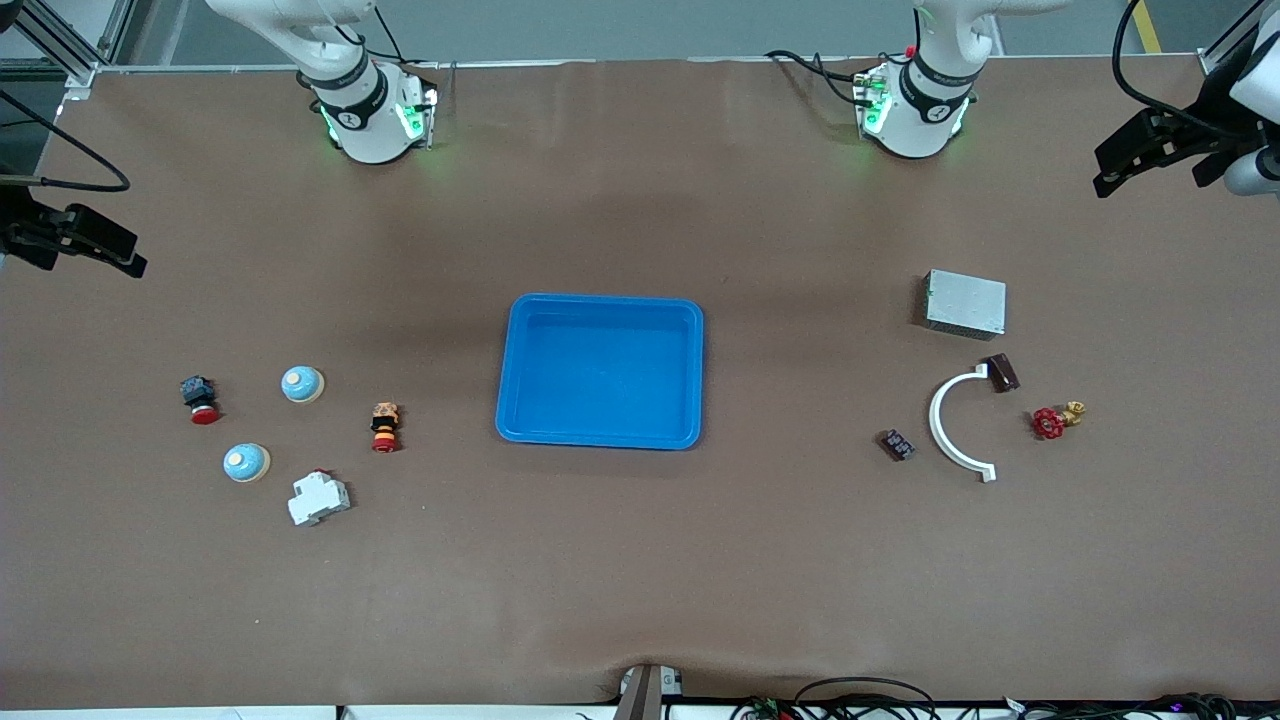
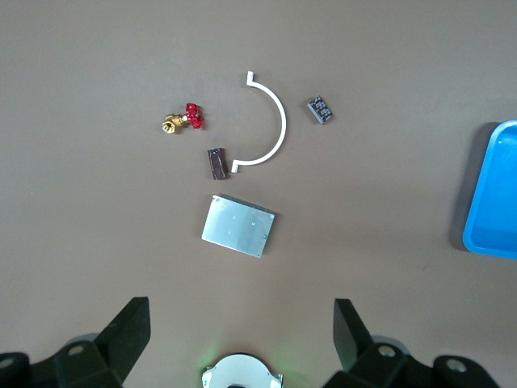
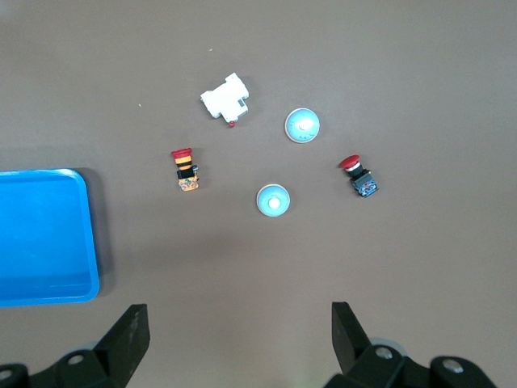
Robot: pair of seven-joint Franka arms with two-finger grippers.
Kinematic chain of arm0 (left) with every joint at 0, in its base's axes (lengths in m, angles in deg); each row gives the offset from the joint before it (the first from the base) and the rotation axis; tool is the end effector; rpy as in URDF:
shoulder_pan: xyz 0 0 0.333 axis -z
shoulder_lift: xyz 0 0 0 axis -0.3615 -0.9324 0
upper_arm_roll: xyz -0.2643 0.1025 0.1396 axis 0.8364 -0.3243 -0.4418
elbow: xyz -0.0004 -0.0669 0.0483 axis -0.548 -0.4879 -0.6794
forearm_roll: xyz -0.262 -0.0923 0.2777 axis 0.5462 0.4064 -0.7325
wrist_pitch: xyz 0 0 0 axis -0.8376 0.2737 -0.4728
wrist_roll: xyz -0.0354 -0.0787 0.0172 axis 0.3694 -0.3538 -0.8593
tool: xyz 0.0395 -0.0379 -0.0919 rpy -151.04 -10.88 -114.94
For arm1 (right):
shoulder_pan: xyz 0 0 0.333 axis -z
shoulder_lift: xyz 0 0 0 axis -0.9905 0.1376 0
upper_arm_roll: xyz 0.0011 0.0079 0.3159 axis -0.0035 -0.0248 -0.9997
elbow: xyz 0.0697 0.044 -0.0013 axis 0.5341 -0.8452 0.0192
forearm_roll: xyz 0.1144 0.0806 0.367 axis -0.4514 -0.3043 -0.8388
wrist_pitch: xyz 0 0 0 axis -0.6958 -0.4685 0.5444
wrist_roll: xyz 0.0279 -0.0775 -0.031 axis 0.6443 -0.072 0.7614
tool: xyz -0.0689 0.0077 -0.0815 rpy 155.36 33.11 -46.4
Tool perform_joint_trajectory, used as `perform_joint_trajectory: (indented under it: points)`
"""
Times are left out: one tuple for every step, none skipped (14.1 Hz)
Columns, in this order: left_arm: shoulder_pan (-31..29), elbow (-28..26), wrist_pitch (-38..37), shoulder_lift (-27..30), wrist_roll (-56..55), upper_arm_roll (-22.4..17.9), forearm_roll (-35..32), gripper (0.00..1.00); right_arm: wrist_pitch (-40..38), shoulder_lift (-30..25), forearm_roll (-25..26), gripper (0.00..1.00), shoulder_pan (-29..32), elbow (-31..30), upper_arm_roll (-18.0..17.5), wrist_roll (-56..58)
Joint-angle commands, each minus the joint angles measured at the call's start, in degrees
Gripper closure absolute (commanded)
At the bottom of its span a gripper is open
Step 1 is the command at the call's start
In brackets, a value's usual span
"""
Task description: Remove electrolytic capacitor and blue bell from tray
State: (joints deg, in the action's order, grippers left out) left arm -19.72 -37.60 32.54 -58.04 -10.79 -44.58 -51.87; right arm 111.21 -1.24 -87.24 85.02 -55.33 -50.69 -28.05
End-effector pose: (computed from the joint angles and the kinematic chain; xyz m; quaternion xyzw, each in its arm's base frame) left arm 0.4990 -0.0515 0.6841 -0.9988 -0.0372 0.0168 0.0253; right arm 0.5492 -0.0212 0.6387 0.9987 -0.0490 -0.0102 0.0068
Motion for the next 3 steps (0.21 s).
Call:
perform_joint_trajectory:
  points:
    - [-0.33, 1.37, -0.80, -0.46, 1.46, 0.10, 0.49, 0.00, -0.34, -0.46, -0.94, 0.00, 0.59, 0.72, -0.08, 2.89]
    - [-0.42, 1.37, -0.80, -0.55, 1.12, 0.10, 0.84, 0.00, -0.34, -0.37, -0.94, 0.00, 0.68, 0.72, -0.08, 4.82]
    - [-0.59, 1.46, -0.80, -0.55, 0.76, 0.10, 1.02, 0.00, -0.52, -0.46, -1.03, 0.00, 1.20, 0.72, -0.08, 6.15]
